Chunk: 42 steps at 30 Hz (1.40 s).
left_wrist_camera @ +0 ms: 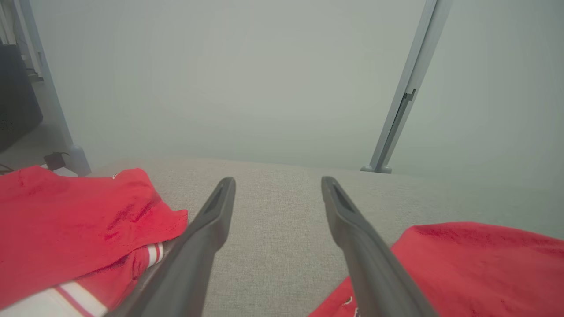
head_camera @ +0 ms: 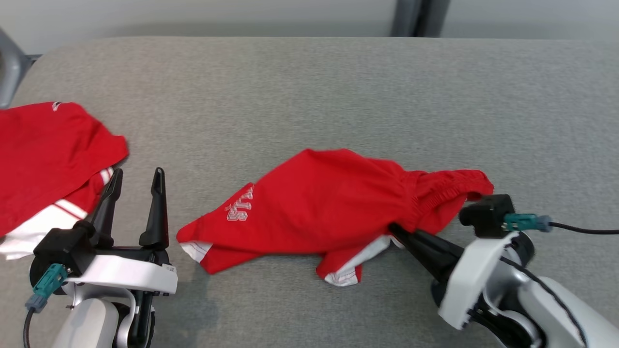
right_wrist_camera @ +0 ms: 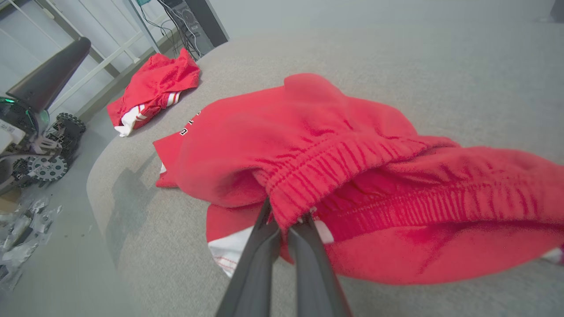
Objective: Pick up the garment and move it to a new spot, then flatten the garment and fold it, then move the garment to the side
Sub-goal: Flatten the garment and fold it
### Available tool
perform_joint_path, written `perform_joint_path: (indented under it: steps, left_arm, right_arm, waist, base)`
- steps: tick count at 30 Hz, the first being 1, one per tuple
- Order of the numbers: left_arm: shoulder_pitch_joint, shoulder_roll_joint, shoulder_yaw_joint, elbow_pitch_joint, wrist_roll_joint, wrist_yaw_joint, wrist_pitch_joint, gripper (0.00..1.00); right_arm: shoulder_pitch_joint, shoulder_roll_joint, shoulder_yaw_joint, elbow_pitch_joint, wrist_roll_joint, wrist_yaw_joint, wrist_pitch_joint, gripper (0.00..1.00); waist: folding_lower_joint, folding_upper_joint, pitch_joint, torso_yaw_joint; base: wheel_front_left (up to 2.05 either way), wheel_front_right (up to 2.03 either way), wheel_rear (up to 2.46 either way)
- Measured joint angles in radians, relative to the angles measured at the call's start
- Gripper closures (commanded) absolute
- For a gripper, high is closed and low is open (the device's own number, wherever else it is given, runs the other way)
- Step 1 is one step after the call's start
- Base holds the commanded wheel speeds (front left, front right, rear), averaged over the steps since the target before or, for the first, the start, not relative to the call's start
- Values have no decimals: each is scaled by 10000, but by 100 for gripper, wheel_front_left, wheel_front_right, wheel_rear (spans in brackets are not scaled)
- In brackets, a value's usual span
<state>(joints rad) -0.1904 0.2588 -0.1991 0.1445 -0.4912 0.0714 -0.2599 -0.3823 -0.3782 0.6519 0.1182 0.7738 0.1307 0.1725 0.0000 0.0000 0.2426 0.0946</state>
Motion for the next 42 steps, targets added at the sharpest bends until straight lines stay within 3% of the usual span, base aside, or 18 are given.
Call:
perform_joint_path:
  steps: [4,8,15,18,21,26,31,32,33,42]
  left_arm:
    - [28,-17,169,-71,102,-17,0,0]
    - [63,-48,270,-130,184,-46,0,0]
    - [-27,-171,251,-199,334,-125,0,0]
    - [-171,-293,167,-194,395,-194,0,0]
    - [-385,-414,40,-125,464,-322,0,0]
    - [-711,-631,-146,44,604,-537,0,0]
    - [-907,-779,-165,190,715,-683,0,0]
    - [-933,-794,-150,222,740,-708,0,0]
    - [-974,-809,-142,251,773,-719,0,0]
    - [-1011,-849,67,416,938,-788,0,0]
  right_arm:
    - [752,-757,-493,-1237,878,0,1383,100]
    - [1517,-1043,-1200,-2426,1344,-2,2587,100]
    - [1844,-171,-2905,-4232,2529,0,3956,100]
    - [1197,458,-3783,-3783,2903,0,4178,100]
    - [364,811,-4410,-2575,2899,-2,4383,100]
    - [-755,1177,-4830,-267,2648,-2,4481,100]
    - [-1596,1358,-4706,1289,2299,-2,3609,100]
    - [-1708,1354,-4635,1511,2226,-2,3363,58]
    - [-1793,1338,-4548,1684,2199,-2,3152,0]
    - [-1337,1083,-3973,2243,2537,-2,1179,0]
  waist:
    - [0,0,17,-372]
    - [0,0,79,-636]
    - [0,0,352,-710]
    - [0,0,525,-658]
    - [0,0,705,-522]
    - [0,0,1010,-211]
    - [0,0,1285,-15]
    - [0,0,1320,3]
    - [0,0,1341,16]
    - [0,0,1103,-217]
  base:
    - [0,0,0]
    - [0,0,0]
    - [0,0,0]
    - [0,0,0]
    - [0,0,0]
    - [0,0,0]
    - [0,0,0]
    - [0,0,0]
    - [0,0,0]
    - [0,0,0]
